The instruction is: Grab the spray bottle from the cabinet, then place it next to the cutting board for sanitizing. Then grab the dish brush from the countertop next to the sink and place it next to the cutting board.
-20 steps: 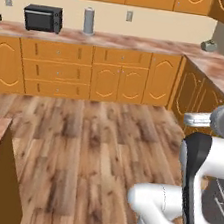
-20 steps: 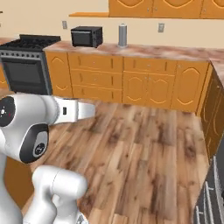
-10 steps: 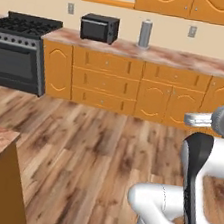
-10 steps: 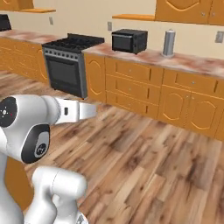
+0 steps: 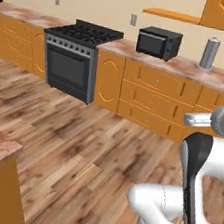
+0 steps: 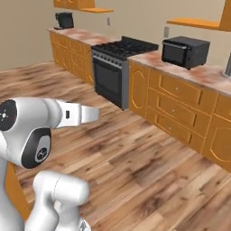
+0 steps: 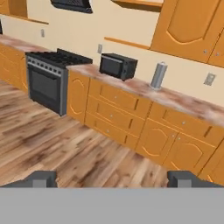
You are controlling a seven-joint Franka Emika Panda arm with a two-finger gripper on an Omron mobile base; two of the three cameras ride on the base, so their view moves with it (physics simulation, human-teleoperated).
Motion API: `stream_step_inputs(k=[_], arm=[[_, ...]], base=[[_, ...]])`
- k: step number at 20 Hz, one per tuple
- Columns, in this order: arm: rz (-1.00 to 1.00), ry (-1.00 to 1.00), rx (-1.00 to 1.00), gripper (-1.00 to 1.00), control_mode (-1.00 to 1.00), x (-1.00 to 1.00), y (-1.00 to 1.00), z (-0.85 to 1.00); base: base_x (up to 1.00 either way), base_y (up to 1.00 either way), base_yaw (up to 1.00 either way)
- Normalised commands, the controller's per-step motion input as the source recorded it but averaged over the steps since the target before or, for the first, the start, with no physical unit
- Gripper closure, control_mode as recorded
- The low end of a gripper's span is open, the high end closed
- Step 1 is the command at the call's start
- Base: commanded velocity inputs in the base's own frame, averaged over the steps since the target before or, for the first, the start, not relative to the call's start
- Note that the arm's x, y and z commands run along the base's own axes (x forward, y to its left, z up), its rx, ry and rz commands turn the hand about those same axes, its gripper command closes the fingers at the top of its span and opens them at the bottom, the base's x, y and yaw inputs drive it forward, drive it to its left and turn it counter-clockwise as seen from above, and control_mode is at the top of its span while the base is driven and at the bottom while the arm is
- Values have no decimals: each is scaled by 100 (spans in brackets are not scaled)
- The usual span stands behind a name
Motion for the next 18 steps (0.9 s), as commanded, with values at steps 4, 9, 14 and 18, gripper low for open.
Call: stream_step_inputs(k=[4, 9, 14, 18], arm=[[0, 0, 0, -100, 100, 0, 0, 0], [0, 0, 0, -100, 100, 0, 0, 0], [0, 0, 0, -100, 100, 0, 0, 0], [0, 0, 0, -100, 100, 0, 0, 0]], base=[[94, -79, 58], [90, -72, 59], [97, -61, 60], [95, -27, 76]])
